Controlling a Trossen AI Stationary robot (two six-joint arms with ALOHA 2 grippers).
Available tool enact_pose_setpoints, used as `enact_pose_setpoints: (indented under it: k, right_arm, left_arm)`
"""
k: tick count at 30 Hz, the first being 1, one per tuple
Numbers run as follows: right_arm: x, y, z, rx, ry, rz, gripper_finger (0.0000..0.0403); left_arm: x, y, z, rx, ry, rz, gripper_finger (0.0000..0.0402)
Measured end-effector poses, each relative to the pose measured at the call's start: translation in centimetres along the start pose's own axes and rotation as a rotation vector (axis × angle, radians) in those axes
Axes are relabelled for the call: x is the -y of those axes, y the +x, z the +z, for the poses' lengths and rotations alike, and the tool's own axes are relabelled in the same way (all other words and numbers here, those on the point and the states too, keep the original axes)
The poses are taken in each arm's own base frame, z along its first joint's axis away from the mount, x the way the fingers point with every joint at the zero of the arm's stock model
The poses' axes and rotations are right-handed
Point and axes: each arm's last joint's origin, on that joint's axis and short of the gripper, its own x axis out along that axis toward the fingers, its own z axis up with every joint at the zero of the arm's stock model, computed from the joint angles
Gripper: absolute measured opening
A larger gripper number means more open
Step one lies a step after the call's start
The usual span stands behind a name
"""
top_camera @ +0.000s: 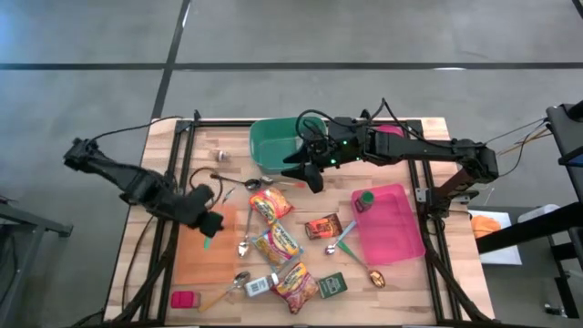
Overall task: Pick & Place Food Item
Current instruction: Put the light green spoon into the orange bin
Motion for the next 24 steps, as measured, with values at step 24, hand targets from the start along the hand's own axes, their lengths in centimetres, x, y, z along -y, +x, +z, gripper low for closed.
enact_pose_setpoints:
  k: [24]
  right_arm:
    - [0.4, -0.1, -1.4, -0.137, 0.044, -0.062, 0.0238]
  left_arm:
    - [-4.9, 9.0, -3.8, -0.129, -0.280, -0.054, 0.0046]
